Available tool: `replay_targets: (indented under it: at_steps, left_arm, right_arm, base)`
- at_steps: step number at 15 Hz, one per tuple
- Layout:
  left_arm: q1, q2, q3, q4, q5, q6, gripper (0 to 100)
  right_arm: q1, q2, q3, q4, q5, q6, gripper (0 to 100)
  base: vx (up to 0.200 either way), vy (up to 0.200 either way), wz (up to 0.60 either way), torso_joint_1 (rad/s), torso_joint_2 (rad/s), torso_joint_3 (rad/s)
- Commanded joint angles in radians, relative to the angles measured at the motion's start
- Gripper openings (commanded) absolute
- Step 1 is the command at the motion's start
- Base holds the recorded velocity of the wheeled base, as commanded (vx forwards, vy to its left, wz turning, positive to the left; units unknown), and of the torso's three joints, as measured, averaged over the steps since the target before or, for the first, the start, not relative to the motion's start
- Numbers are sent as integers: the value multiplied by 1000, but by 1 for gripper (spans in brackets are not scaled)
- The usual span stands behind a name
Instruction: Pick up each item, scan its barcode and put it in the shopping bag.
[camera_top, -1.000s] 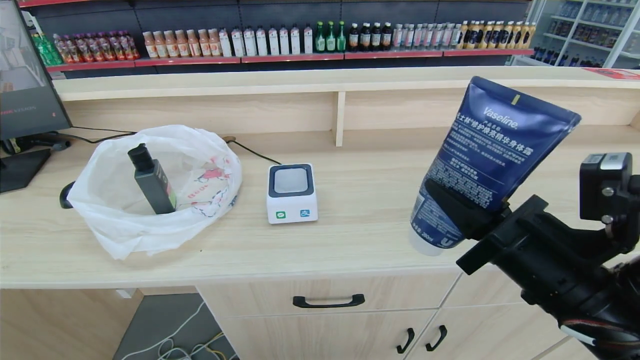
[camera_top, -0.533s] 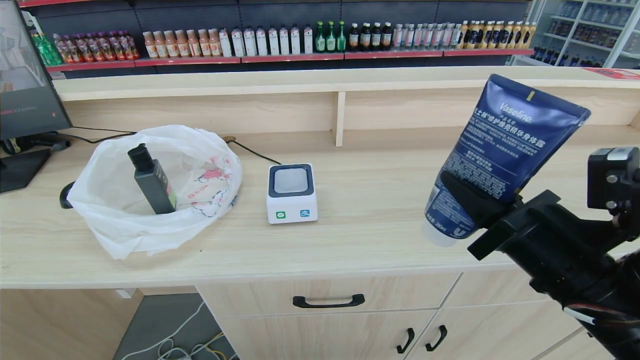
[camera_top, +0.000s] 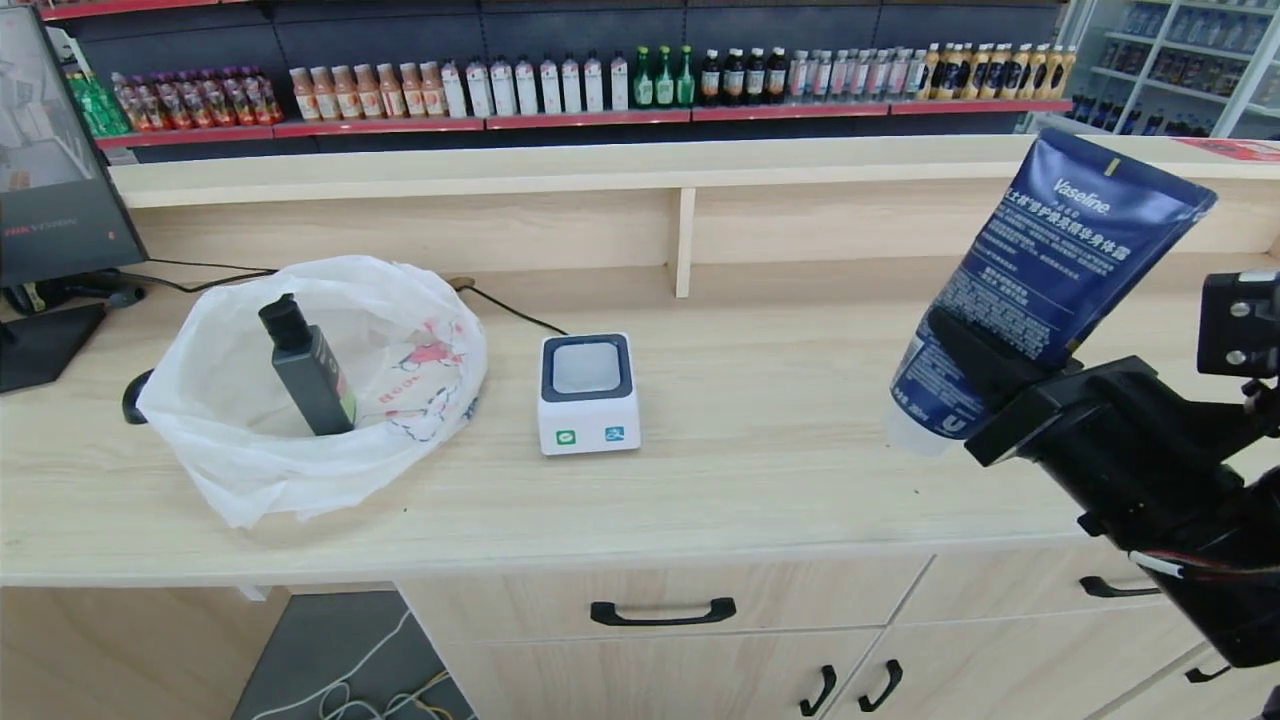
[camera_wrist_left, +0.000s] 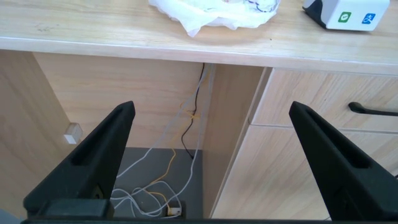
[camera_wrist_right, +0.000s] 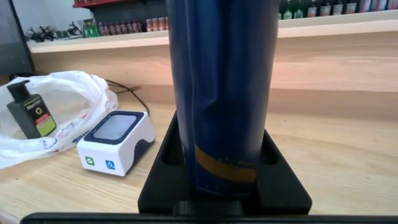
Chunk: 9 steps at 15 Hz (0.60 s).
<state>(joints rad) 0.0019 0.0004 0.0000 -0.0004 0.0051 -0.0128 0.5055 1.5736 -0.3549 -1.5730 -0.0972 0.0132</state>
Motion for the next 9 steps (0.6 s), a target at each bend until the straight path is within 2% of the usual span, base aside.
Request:
replay_targets:
  at_steps: [1,9]
  left_arm:
    - [0,0,0,0,1,-1,100]
    - [0,0,0,0,1,-3,100]
  right_arm:
    - [-4,8,2,2,1,7,0]
    - [-24,3,10,2,1,7,0]
  base:
    - [0,200,0,7,2,2]
    - [0,200,0,4,4,2]
